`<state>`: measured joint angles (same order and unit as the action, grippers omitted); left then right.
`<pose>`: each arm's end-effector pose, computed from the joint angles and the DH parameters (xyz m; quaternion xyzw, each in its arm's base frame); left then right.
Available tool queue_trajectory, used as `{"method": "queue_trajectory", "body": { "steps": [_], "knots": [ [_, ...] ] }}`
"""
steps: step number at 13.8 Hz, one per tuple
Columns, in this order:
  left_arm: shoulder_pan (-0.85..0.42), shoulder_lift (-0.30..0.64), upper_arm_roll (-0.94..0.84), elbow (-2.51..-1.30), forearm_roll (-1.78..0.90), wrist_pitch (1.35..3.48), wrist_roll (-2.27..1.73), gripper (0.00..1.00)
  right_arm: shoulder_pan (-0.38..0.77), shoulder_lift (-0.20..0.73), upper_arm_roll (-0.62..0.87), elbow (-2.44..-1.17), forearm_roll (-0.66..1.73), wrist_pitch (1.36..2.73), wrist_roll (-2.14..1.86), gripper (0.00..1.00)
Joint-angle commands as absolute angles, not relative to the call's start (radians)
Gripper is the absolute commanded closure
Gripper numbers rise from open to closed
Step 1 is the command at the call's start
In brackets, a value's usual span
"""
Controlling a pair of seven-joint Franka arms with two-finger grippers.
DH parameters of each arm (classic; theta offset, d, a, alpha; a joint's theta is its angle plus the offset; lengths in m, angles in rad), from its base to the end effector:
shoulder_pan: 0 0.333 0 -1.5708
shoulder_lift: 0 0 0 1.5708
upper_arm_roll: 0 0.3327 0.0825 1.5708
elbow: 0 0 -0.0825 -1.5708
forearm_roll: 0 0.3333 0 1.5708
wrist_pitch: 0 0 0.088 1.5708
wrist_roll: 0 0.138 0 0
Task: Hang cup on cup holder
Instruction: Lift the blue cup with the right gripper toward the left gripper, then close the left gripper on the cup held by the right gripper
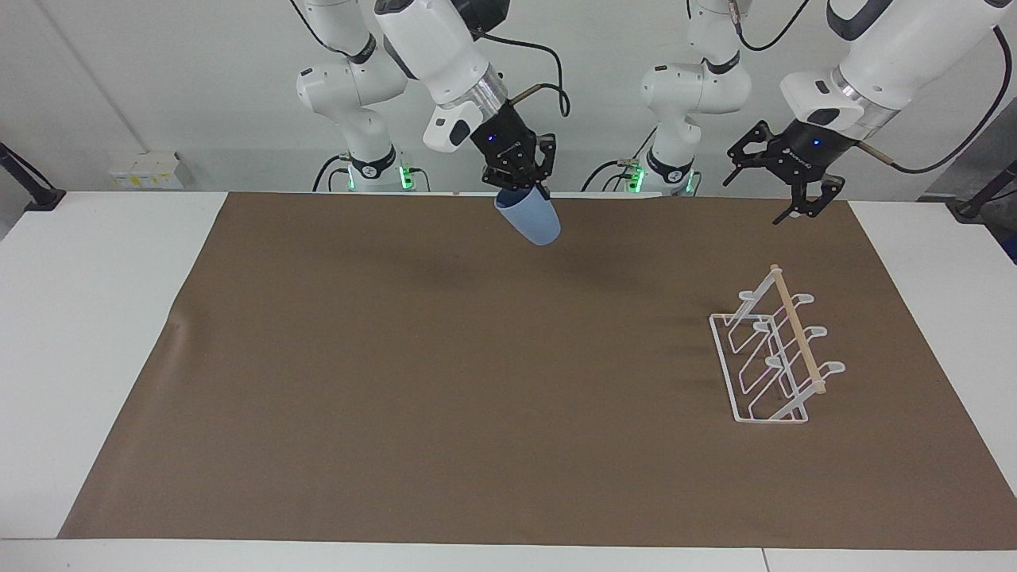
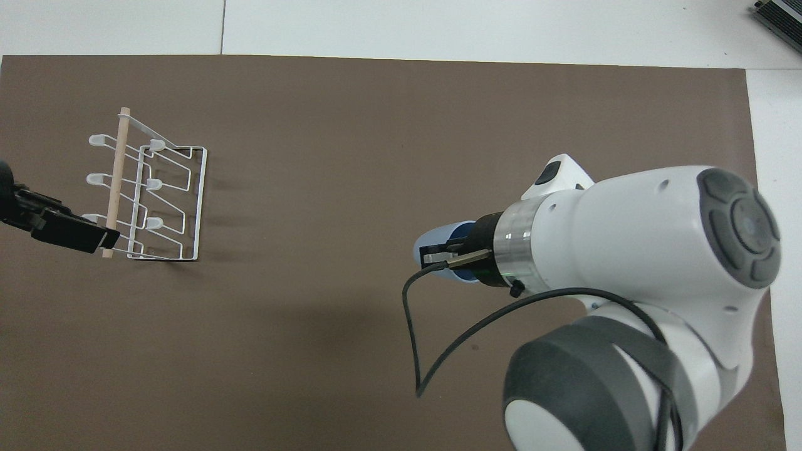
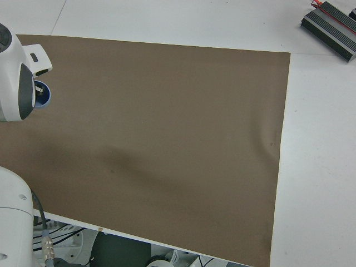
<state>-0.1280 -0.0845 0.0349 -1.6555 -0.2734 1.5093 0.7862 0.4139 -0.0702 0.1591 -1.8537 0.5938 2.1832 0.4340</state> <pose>0.4612 -0.0811 0.6161 0.8940 -0.4252 0.0180 0.1399 0.4329 0.3241 0.5976 -0.9446 0.0511 -0.0398 0.3218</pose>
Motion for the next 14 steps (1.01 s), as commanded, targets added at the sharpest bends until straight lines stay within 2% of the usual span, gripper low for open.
{"method": "queue_trajectory", "body": {
  "steps": [1,6,11,14],
  "knots": [
    [-0.153,-0.149,0.038,-1.743,-0.291,1.551,0.984,0.0,0.446,-0.089,0.153,-1.881,0.742,2.291,0.477,1.0],
    [-0.161,-0.199,0.038,-1.838,-0.391,1.575,1.245,0.0,0.512,-0.068,0.153,-1.868,0.938,2.494,0.505,1.0],
    [-0.195,-0.206,0.038,-1.861,-0.446,1.684,1.366,0.0,0.541,-0.048,0.153,-1.839,0.95,2.551,0.528,1.0],
    [-0.256,-0.198,0.019,-1.853,-0.451,1.773,1.352,0.0,0.543,-0.034,0.153,-1.804,1.028,2.562,0.525,1.0]
  ]
}}
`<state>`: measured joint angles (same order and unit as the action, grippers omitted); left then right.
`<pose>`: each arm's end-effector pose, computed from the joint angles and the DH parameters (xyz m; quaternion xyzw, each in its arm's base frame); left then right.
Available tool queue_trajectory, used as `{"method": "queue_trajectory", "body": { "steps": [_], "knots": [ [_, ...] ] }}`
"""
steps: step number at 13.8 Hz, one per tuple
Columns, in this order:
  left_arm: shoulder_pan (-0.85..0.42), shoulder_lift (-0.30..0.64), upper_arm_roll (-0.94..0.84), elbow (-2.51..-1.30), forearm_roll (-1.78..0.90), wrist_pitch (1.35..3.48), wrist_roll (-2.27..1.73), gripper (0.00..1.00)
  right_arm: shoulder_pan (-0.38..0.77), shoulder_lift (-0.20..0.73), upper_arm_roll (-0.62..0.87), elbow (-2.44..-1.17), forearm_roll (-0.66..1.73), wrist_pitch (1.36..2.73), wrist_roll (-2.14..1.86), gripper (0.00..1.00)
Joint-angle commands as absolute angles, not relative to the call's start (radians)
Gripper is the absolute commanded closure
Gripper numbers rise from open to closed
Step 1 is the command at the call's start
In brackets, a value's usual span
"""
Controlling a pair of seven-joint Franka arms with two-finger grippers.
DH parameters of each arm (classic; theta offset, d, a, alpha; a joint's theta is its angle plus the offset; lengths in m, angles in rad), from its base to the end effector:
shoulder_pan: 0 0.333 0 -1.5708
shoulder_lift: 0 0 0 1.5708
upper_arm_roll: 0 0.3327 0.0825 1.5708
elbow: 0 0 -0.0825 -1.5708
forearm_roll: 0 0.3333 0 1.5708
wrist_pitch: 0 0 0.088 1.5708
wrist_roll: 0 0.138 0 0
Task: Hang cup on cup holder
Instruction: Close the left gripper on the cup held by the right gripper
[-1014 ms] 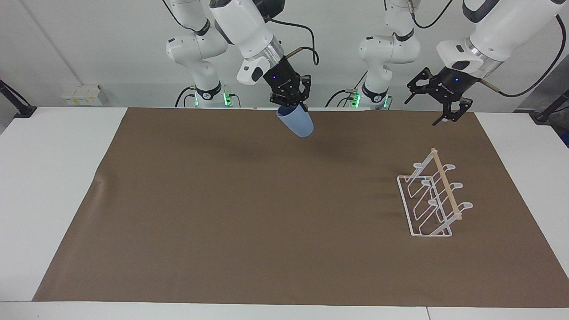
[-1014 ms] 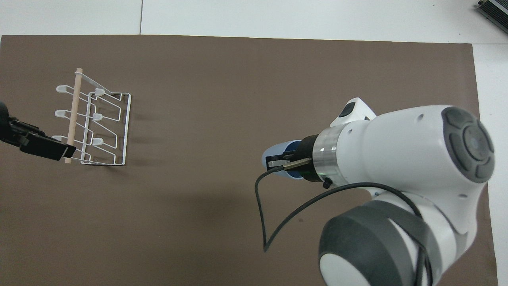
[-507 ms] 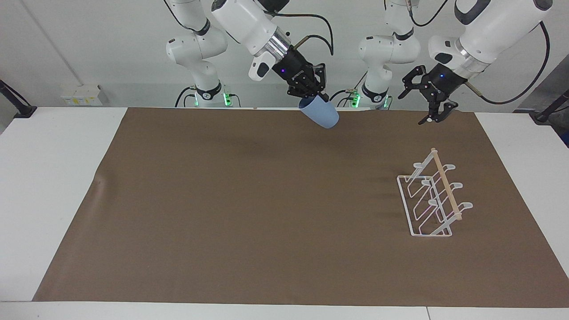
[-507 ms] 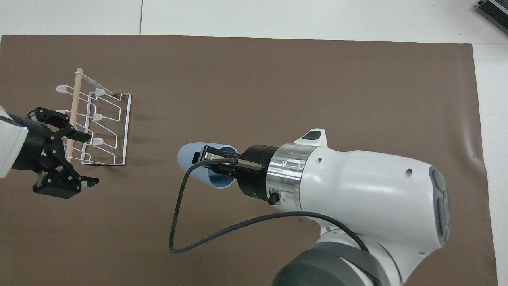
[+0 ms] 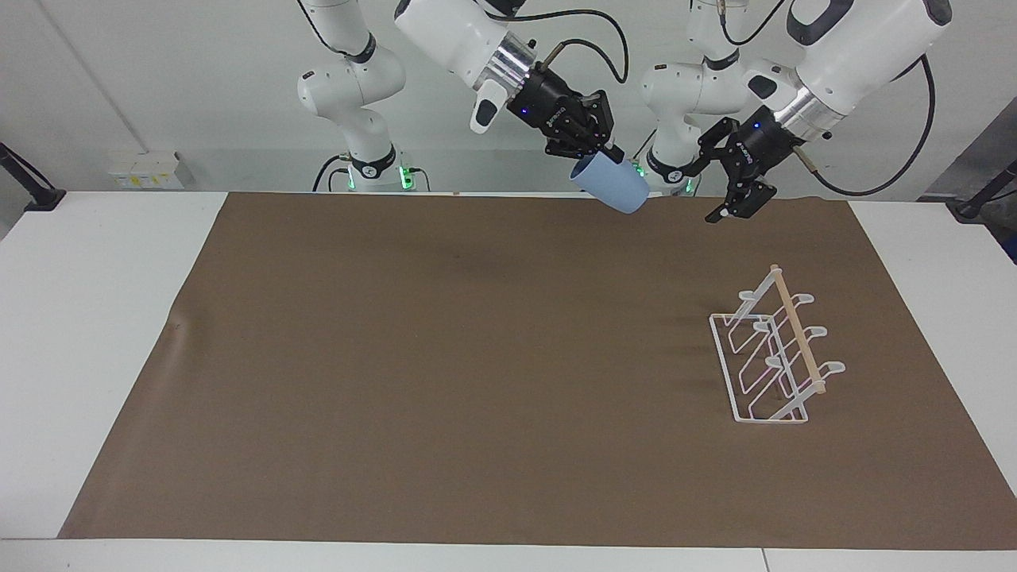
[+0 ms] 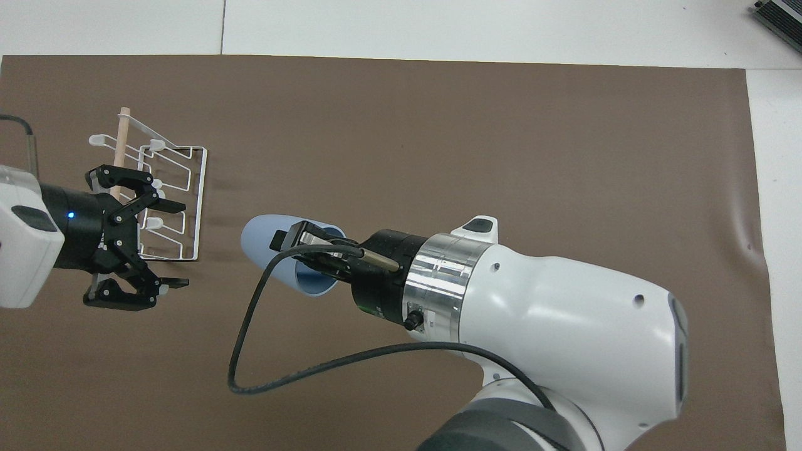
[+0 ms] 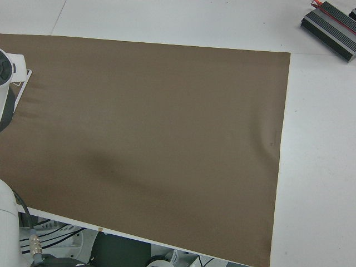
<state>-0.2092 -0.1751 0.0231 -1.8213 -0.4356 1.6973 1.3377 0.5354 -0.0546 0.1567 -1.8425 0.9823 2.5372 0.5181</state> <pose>0.4401 -0.1359 0.6107 0.7208 -0.6578 0.1390 0.1684 0.4315 0.3674 0.6396 -0.8420 0.1895 -0.0455 0.5030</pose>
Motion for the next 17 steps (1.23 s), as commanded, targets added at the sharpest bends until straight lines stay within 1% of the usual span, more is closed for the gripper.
{"method": "queue_trajectory", "body": {
  "steps": [1,3,11,17],
  "knots": [
    [-0.287,-0.198,0.017,-1.852,-0.453,1.796,1.324,0.0,0.543,-0.034,0.153,-1.804,1.028,2.572,0.525,1.0],
    [-0.337,-0.198,0.017,-1.85,-0.471,1.798,1.27,0.0,0.543,-0.034,0.153,-1.804,1.028,2.572,0.525,1.0],
    [-0.33,-0.166,0.018,-1.789,-0.517,1.799,1.29,0.0,0.554,-0.034,0.153,-1.805,1.028,2.572,0.525,1.0],
    [-0.342,-0.164,0.017,-1.778,-0.525,1.792,1.468,0.0,0.56,-0.035,0.153,-1.809,1.028,2.571,0.526,1.0]
  ]
}}
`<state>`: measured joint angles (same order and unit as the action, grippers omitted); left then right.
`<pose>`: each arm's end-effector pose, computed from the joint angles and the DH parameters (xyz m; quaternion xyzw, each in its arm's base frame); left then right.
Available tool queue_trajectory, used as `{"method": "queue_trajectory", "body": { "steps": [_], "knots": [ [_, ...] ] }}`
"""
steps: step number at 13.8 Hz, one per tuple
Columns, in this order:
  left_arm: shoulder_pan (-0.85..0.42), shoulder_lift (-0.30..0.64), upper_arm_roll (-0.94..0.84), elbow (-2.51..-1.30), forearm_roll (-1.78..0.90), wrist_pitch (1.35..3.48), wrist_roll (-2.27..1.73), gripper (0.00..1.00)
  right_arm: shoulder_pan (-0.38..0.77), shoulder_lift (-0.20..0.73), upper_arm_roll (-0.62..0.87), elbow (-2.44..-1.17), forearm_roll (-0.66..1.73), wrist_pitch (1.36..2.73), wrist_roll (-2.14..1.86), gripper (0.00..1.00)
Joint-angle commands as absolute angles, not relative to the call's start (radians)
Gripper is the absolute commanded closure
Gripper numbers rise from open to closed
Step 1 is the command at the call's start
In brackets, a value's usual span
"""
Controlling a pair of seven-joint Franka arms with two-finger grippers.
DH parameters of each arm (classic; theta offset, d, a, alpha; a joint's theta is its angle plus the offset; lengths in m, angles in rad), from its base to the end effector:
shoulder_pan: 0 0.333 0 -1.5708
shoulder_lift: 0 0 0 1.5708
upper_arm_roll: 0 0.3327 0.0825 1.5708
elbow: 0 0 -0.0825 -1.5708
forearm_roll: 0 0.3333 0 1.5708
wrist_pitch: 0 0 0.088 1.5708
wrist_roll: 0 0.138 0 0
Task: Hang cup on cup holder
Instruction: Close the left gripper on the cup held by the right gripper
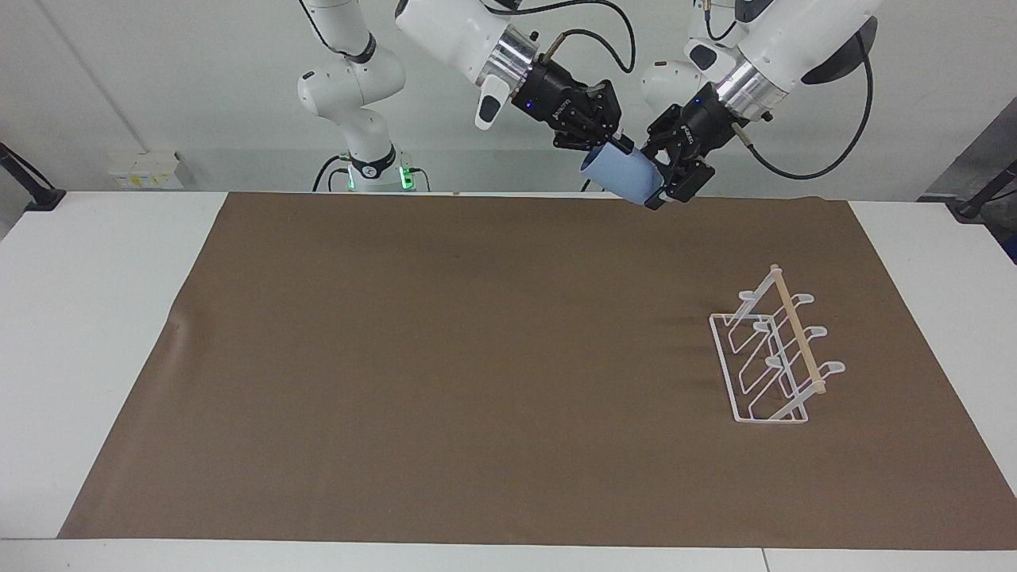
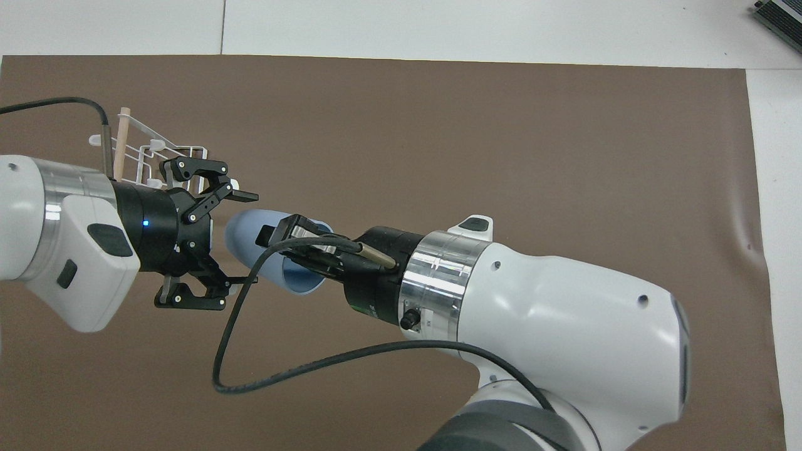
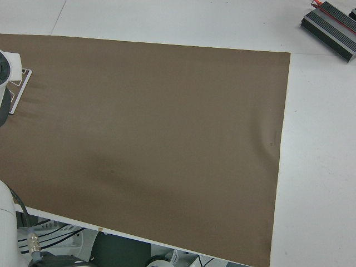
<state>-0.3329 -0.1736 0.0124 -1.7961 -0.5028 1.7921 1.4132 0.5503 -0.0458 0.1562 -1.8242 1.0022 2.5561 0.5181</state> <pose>0.4303 -0.2008 0.6333 0.6503 -0.7136 0.1986 0.1689 0.4308 0.3737 0.6455 -0.8347 0.1912 -0.0460 0.5143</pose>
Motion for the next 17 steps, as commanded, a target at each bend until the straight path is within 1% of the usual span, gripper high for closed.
{"method": "queue_trajectory", "body": {
  "steps": [1,4,8,9,10,11,16,17],
  "knots": [
    [-0.344,-0.164,0.012,-1.778,-0.525,1.793,1.477,0.0,0.56,-0.035,0.153,-1.807,1.028,2.571,0.526,1.0],
    [-0.368,-0.161,-0.018,-1.781,-0.523,1.821,1.482,0.0,0.56,-0.035,0.153,-1.809,1.028,2.569,0.526,1.0],
    [-0.368,-0.161,-0.02,-1.779,-0.525,1.815,1.482,0.0,0.56,-0.037,0.153,-1.81,1.028,2.569,0.526,1.0],
    [-0.368,-0.161,-0.02,-1.779,-0.525,1.813,1.482,0.11,0.56,-0.035,0.153,-1.81,1.028,2.569,0.526,1.0],
    [-0.367,-0.161,-0.018,-1.779,-0.523,1.812,1.483,0.49,0.56,-0.037,0.153,-1.81,1.028,2.569,0.526,1.0],
    [-0.364,-0.161,-0.02,-1.779,-0.525,1.809,1.477,0.99,0.56,-0.035,0.153,-1.81,1.028,2.569,0.526,1.0],
    [-0.347,-0.164,-0.008,-1.779,-0.523,1.776,1.47,1.0,0.56,-0.037,0.153,-1.81,1.028,2.568,0.526,1.0],
    [-0.339,-0.163,-0.008,-1.779,-0.52,1.776,1.47,1.0,0.56,-0.038,0.153,-1.813,1.026,2.568,0.526,0.83]
  ]
}}
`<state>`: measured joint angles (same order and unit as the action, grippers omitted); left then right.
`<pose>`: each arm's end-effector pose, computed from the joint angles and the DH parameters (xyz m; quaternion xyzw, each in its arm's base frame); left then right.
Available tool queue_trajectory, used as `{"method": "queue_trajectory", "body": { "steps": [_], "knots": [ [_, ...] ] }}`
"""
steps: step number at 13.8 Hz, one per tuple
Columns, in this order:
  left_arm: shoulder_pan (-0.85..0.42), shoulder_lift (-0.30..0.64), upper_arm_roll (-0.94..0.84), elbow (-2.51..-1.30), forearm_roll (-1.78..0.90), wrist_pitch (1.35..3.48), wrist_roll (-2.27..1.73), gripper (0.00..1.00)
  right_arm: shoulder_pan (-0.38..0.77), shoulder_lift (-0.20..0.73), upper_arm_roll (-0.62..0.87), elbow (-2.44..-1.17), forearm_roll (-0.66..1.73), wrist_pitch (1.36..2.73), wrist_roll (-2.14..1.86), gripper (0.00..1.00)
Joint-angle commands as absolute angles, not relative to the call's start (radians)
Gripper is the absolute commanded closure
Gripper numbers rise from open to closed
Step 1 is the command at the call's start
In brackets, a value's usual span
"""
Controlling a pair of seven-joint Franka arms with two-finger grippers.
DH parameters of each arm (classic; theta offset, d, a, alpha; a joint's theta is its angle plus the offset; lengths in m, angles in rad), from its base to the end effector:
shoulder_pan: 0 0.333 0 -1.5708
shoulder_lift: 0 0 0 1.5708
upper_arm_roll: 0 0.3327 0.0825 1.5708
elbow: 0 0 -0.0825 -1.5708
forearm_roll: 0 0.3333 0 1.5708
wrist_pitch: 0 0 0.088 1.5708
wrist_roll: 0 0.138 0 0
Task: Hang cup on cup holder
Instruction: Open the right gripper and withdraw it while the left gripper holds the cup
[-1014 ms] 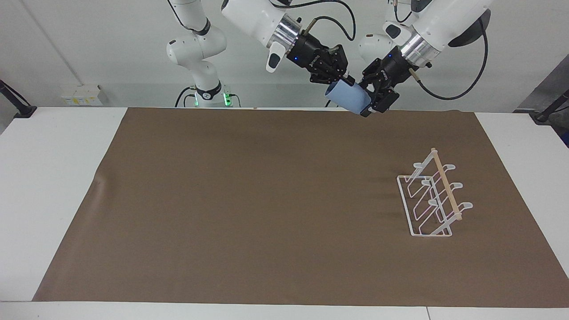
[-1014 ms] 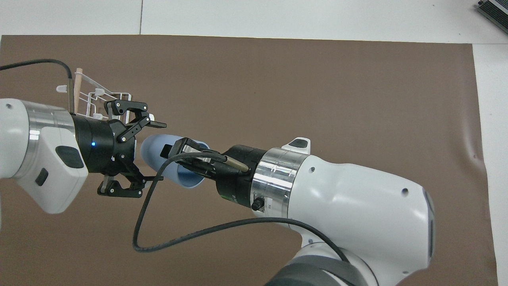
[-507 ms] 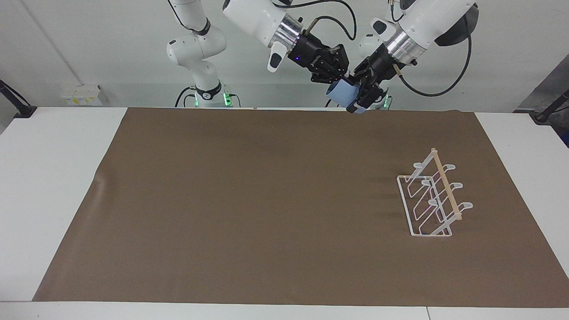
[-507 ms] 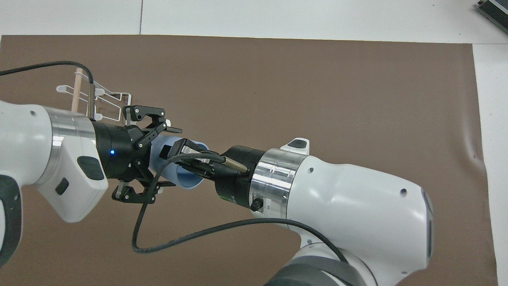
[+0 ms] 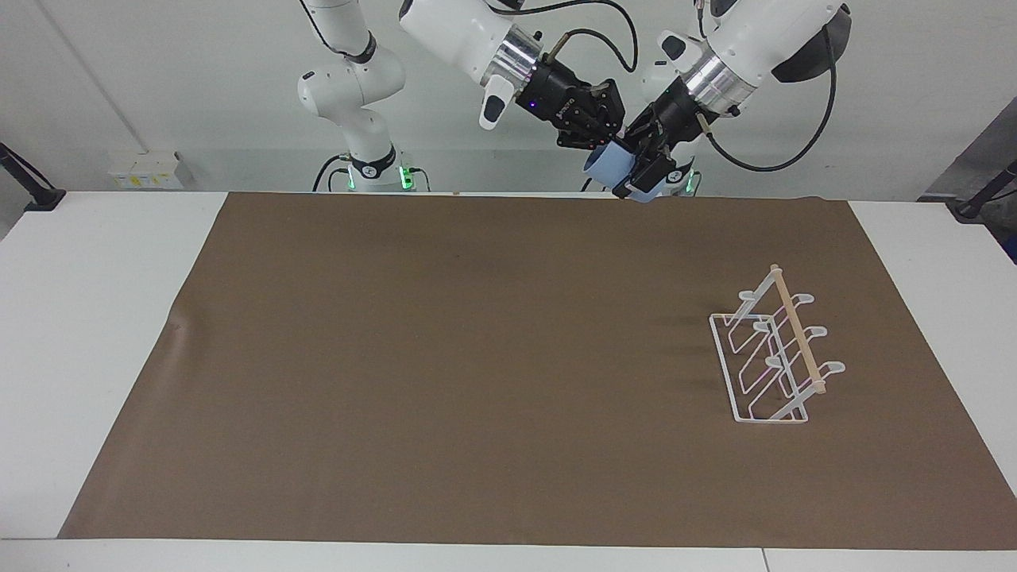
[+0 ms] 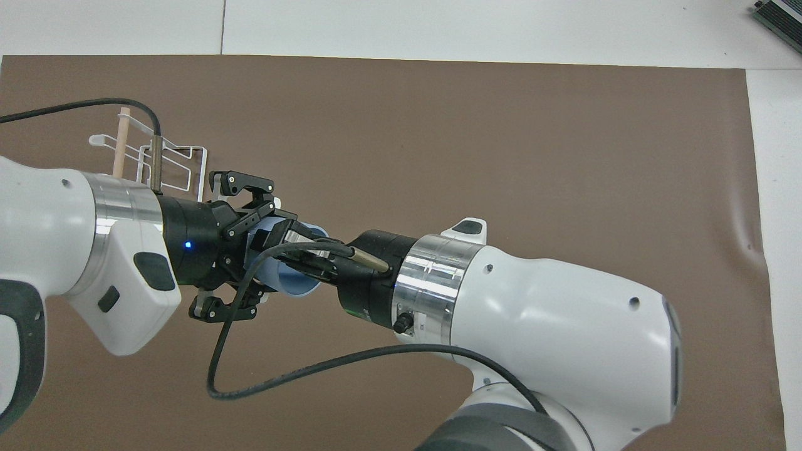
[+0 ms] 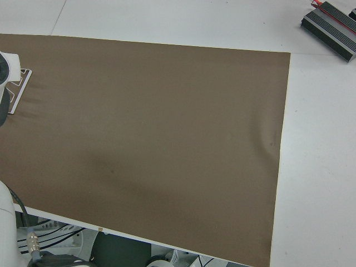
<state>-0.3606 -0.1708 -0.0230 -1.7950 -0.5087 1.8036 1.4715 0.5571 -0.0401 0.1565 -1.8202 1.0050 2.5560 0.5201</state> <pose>0.4184 -0.2298 0.6336 0.6072 -0.7502 0.2022 0.1666 0.4297 0.3778 0.6443 -0.8348 0.1902 -0.0421 0.5149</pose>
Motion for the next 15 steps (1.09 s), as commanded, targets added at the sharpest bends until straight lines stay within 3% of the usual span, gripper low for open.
{"method": "queue_trajectory", "body": {
  "steps": [1,2,7,11,15],
  "knots": [
    [-0.337,-0.163,-0.006,-1.779,-0.519,1.775,1.471,1.0,0.561,-0.038,0.153,-1.813,1.026,2.568,0.528,0.57],
    [-0.336,-0.163,-0.006,-1.779,-0.515,1.773,1.471,1.0,0.561,-0.038,0.153,-1.813,1.026,2.568,0.528,0.43],
    [-0.307,-0.163,-0.005,-1.781,-0.509,1.763,1.471,1.0,0.56,-0.038,0.153,-1.813,1.025,2.569,0.526,0.02],
    [-0.298,-0.163,-0.005,-1.789,-0.428,1.789,1.462,1.0,0.561,-0.04,0.153,-1.818,1.003,2.569,0.502,0.0],
    [-0.285,-0.173,-0.005,-1.827,-0.182,1.81,1.401,1.0,0.548,-0.034,0.153,-1.821,0.801,2.568,0.343,0.0]
  ]
}}
